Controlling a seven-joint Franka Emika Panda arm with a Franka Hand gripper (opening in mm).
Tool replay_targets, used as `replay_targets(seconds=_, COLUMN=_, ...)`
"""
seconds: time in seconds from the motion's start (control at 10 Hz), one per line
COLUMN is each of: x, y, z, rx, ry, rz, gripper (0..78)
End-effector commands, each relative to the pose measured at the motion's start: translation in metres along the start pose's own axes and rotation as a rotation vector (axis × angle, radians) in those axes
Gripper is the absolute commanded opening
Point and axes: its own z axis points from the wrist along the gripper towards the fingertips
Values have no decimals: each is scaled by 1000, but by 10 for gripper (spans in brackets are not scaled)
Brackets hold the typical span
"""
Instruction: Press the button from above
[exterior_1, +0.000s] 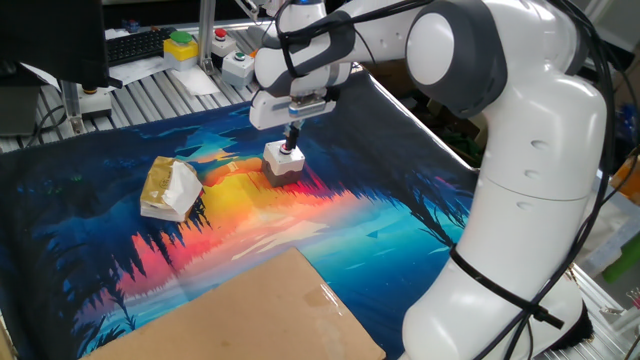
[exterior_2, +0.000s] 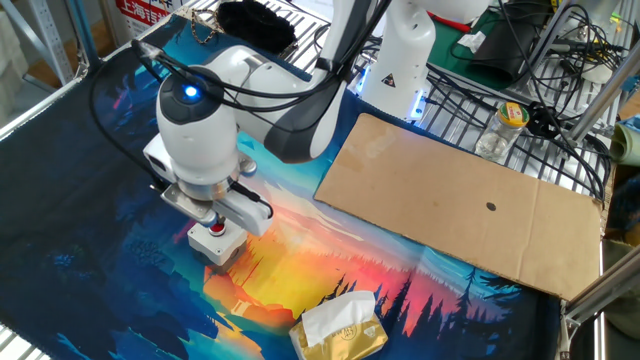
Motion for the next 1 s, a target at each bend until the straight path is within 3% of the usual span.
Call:
replay_targets(seconds=0.1, x=-3, y=1, z=2, rx=1, ry=-2, rz=2, gripper=0)
replay_targets(seconds=0.4, x=-3, y=3, z=11, rx=0, ry=-10, rz=12, gripper=0)
replay_targets(seconds=0.8, x=1, y=9, z=39, rx=-3, ry=-46, rz=34, gripper=0)
replay_targets(seconds=1.0, x=3, y=9, z=43, rx=7, ry=-67, rz=39, gripper=0)
